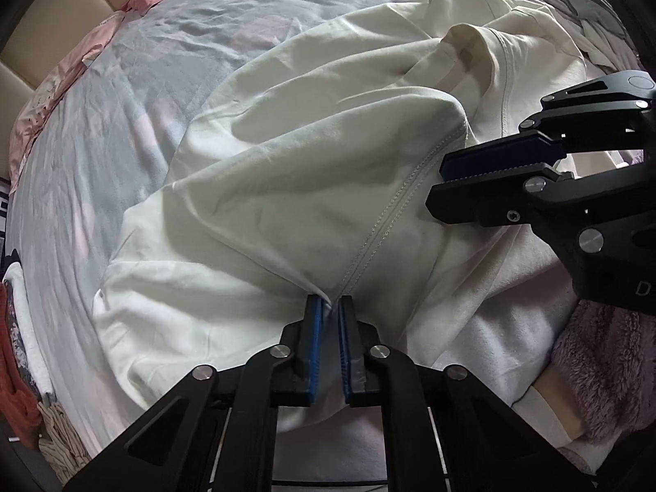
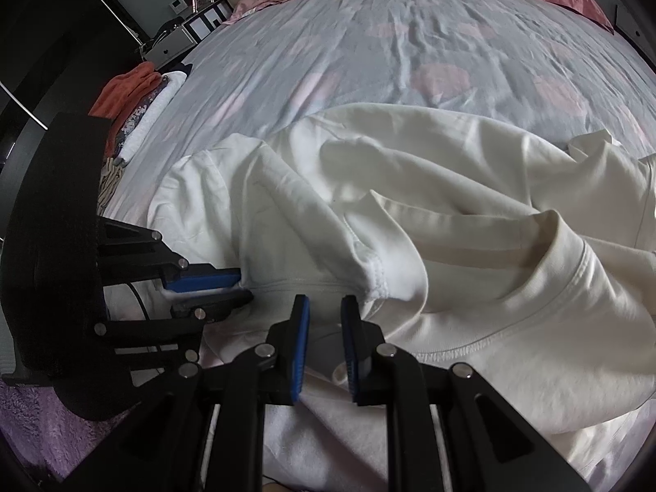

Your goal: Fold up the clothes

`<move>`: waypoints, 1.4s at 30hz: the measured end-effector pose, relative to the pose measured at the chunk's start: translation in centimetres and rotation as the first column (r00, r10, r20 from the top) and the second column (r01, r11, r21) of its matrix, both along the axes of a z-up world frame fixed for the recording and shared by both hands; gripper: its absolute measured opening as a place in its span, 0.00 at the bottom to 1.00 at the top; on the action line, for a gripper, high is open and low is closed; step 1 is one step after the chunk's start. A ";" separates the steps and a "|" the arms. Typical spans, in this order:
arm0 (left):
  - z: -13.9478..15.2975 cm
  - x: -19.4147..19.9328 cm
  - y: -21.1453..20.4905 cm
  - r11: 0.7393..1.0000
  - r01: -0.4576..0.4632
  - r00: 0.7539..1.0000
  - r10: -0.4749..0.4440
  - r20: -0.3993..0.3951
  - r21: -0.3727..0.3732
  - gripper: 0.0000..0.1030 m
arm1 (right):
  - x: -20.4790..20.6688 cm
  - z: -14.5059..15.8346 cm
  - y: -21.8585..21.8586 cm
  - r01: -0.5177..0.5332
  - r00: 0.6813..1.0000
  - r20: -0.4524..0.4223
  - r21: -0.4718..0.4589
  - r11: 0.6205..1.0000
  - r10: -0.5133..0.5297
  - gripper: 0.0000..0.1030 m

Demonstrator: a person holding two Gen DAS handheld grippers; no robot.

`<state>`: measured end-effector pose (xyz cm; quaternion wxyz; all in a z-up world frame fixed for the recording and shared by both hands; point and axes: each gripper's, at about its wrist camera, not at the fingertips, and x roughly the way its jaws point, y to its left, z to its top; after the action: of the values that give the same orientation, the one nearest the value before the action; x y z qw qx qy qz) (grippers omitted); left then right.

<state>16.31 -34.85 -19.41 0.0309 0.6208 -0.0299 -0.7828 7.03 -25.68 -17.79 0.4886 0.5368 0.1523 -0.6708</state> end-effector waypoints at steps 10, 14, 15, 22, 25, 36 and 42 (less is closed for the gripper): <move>4.3 2.0 -3.4 0.988 -0.121 0.977 0.136 -0.163 0.099 0.05 | 1.4 1.9 -0.5 -0.123 0.988 -0.103 -0.046 0.991 0.117 0.21; 5.3 2.4 -3.7 0.981 -0.144 0.966 0.167 -0.197 0.128 0.05 | 2.6 2.8 -1.5 -0.246 0.945 -0.228 -0.021 0.969 0.235 0.25; 5.4 2.2 -3.6 0.980 -0.146 0.965 0.171 -0.201 0.132 0.05 | 3.0 2.8 -1.8 -0.278 0.928 -0.260 -0.005 0.961 0.267 0.26; 5.1 1.4 -3.6 0.976 -0.159 0.958 0.190 -0.213 0.152 0.05 | 5.3 1.6 -2.7 -0.486 0.723 -0.476 0.165 0.858 0.500 0.28; 5.4 1.5 -3.5 0.976 -0.146 0.957 0.181 -0.225 0.162 0.05 | 5.9 0.6 -2.7 -0.514 0.657 -0.524 0.215 0.831 0.542 0.28; 6.9 2.0 -2.3 0.979 -0.055 0.950 0.111 -0.291 0.195 0.05 | 8.6 -3.2 -3.1 -0.469 0.352 -0.745 0.384 0.795 0.567 0.20; 7.5 2.1 -1.8 0.987 -0.023 0.954 0.069 -0.291 0.158 0.05 | 9.8 -2.8 -1.8 -0.385 0.225 -0.823 0.416 0.824 0.521 0.04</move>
<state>18.43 -36.64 -11.94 0.0056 0.4980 0.0495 -0.8657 16.88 -27.50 -20.59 0.4589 0.0353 0.5853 -0.6676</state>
